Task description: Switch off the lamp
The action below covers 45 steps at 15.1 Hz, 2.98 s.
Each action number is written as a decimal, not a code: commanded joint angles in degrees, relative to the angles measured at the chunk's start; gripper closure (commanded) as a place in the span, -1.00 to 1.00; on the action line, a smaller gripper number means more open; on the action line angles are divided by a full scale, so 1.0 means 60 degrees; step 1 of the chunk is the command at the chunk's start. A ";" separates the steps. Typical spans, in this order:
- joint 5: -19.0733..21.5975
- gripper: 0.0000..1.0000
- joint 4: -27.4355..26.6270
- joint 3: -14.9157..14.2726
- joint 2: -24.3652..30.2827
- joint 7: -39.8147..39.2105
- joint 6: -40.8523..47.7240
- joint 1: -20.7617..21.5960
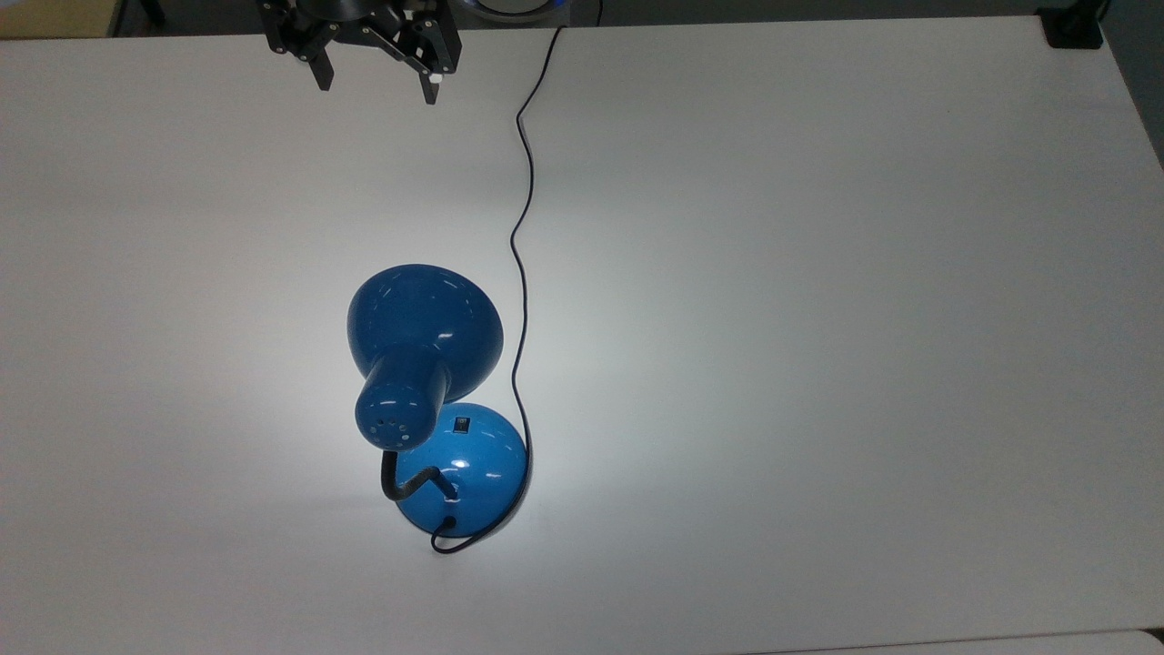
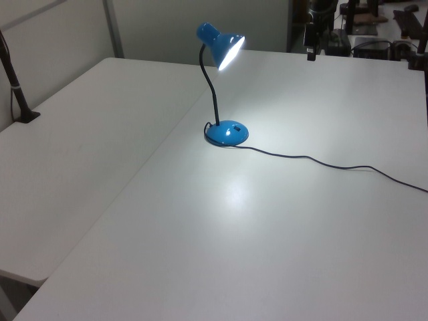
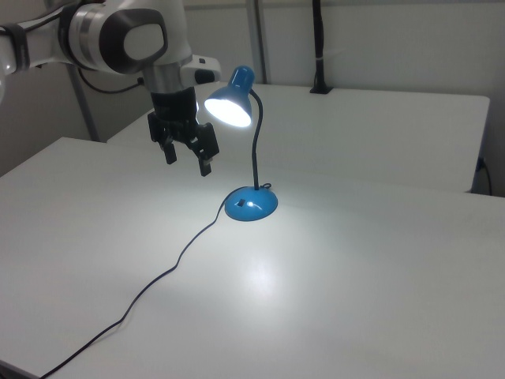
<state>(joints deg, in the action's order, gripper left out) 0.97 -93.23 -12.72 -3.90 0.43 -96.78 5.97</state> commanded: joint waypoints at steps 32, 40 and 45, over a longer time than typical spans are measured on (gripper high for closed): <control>0.0482 1.00 -0.0560 -0.0180 -0.2746 -0.1669 -0.5942 0.0338; 0.0600 1.00 0.0465 -0.0048 -0.4285 -0.0892 -0.7147 0.0513; 0.0527 1.00 0.0728 -0.0048 -0.4753 -0.0658 -0.7176 0.0822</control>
<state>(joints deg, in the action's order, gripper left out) 3.86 -91.37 -12.56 -30.20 -5.14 -138.99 10.04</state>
